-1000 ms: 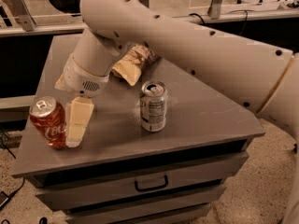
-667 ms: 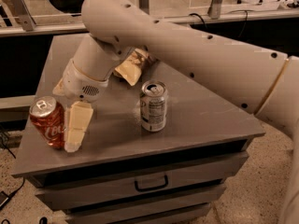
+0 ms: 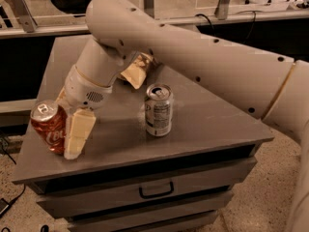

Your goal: Knock coke can over

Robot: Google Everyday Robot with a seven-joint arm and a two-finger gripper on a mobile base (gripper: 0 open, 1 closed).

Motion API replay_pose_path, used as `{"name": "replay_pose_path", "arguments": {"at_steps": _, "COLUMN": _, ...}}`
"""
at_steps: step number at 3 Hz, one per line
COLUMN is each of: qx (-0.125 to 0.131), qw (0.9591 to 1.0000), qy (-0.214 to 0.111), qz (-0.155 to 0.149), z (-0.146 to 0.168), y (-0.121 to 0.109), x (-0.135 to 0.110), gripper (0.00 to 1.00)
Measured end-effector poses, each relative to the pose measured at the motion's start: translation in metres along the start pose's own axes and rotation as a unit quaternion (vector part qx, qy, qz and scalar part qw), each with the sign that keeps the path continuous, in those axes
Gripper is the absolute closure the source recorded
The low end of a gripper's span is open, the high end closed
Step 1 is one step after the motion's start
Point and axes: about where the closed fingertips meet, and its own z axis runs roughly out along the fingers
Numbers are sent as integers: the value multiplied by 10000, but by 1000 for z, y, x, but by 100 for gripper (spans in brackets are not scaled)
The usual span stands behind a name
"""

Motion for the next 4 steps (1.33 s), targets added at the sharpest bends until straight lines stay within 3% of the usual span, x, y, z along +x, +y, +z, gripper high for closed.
{"name": "replay_pose_path", "arguments": {"at_steps": 3, "qx": -50, "qw": 10000, "qy": -74, "qz": 39, "z": 3, "y": -8, "x": -1, "gripper": 87}}
{"name": "replay_pose_path", "arguments": {"at_steps": 4, "qx": 291, "qw": 9993, "qy": -87, "qz": 217, "z": -15, "y": -11, "x": 4, "gripper": 100}}
